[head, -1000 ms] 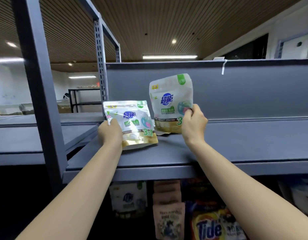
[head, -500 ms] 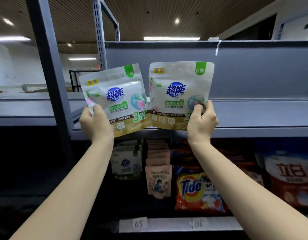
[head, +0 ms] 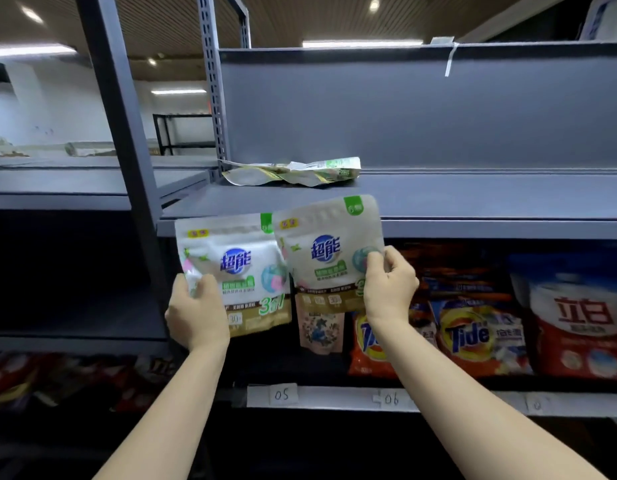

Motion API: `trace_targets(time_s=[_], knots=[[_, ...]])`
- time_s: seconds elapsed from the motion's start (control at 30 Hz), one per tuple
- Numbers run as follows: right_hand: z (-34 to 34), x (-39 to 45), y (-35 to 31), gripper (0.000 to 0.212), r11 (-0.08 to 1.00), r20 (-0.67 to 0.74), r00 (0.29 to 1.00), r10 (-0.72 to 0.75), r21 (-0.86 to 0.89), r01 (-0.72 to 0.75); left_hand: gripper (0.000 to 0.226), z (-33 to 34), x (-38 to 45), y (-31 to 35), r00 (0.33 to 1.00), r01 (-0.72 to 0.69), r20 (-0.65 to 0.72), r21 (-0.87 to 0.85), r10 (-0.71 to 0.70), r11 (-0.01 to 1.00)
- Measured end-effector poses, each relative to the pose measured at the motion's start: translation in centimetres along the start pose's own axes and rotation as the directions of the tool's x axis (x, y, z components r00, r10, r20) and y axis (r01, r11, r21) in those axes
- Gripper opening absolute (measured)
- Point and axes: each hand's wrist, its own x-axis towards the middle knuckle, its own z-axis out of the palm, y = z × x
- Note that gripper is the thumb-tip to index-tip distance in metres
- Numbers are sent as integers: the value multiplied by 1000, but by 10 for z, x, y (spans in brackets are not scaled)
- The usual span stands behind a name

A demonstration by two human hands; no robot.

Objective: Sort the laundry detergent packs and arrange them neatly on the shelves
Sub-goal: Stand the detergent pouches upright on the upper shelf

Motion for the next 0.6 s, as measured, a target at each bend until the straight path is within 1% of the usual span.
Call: trace_targets(time_s=[0.1, 0.2, 0.27, 0.33, 0.4, 0.47, 0.53, 0.57, 0.6], knots=[[2, -10, 15, 35, 995, 82, 992, 99, -22, -97, 25, 3, -6, -22, 999, 37, 5, 99, -37, 994], [4, -18, 30, 23, 979, 123, 972, 201, -56, -195, 21, 8, -10, -45, 993, 91, 68, 122, -100, 988], [6, -22, 42, 19, 958, 142, 950, 276, -118, -261, 28, 15, -11, -61, 983, 132, 106, 160, -150, 978], [9, -26, 57, 19, 922, 157, 917, 367, -190, -337, 28, 23, -9, -77, 963, 189, 154, 201, -221, 961], [15, -31, 72, 15, 866, 183, 858, 480, -257, -429, 21, 32, -3, -91, 941, 210, 209, 249, -265, 945], [22, -37, 86, 3, 791, 203, 776, 597, -313, -526, 24, 42, 4, -103, 912, 278, 231, 264, -340, 924], [32, -42, 97, 23, 732, 237, 698, 675, -326, -598, 33, 54, 12, -115, 864, 408, 228, 208, -449, 889], [37, -46, 101, 31, 709, 262, 660, 704, -310, -634, 36, 60, 16, -121, 833, 473, 245, 148, -496, 869], [43, -50, 103, 35, 697, 284, 637, 717, -284, -658, 37, 66, 20, -127, 794, 534, 289, 86, -534, 841]])
